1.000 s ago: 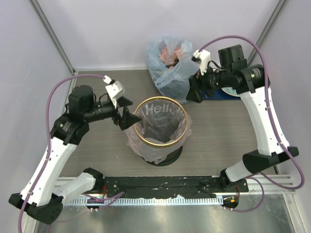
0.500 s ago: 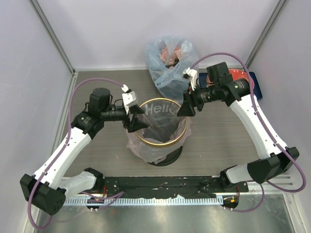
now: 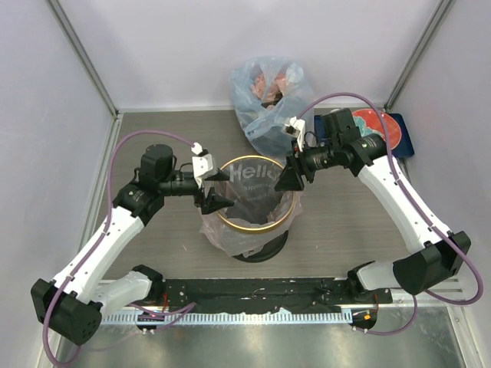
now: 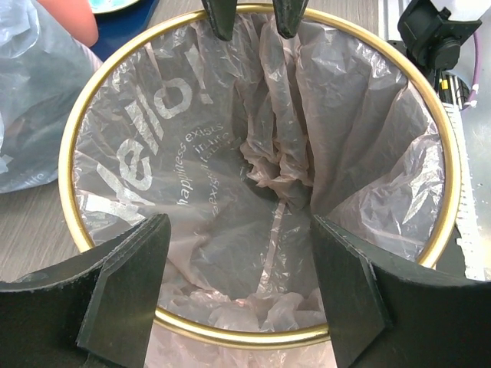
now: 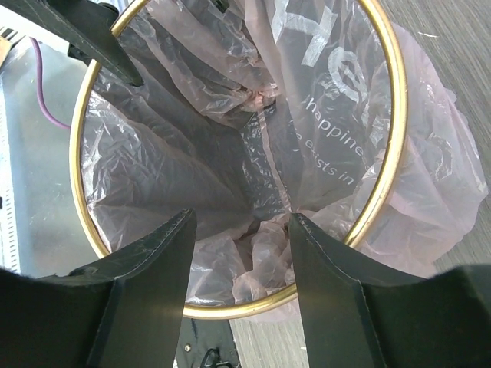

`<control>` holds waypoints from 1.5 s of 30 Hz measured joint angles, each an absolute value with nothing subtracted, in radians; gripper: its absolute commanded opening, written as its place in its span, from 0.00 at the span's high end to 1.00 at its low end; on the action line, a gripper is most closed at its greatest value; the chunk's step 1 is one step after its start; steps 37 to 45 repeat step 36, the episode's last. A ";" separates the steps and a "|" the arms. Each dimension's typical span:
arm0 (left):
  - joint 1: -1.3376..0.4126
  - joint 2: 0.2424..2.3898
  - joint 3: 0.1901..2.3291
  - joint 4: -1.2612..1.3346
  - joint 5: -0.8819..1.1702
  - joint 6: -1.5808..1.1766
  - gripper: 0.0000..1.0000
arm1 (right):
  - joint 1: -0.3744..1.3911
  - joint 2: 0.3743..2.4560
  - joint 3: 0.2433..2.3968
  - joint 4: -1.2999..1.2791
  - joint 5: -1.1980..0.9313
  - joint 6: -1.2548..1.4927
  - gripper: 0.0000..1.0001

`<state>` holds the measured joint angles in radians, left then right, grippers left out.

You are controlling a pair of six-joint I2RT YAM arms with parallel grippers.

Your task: Put the trash bags into the trash bin

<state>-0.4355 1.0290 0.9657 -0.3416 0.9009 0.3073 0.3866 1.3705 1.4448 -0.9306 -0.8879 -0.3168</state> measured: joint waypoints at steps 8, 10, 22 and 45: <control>-0.437 1.034 1.074 -0.464 0.814 0.281 0.00 | 0.382 1.370 1.533 -0.971 -0.838 -0.300 0.21; -0.436 1.054 1.173 -0.536 0.762 0.243 0.00 | 0.381 1.370 1.595 -0.974 -0.804 -0.281 0.13; -0.169 1.253 1.709 -0.945 0.502 0.053 0.00 | 0.168 1.284 1.695 -0.889 -0.505 -0.079 0.04; -0.095 1.225 1.187 -1.013 0.165 0.002 0.00 | -0.049 1.245 1.038 -0.793 -0.340 -0.074 0.04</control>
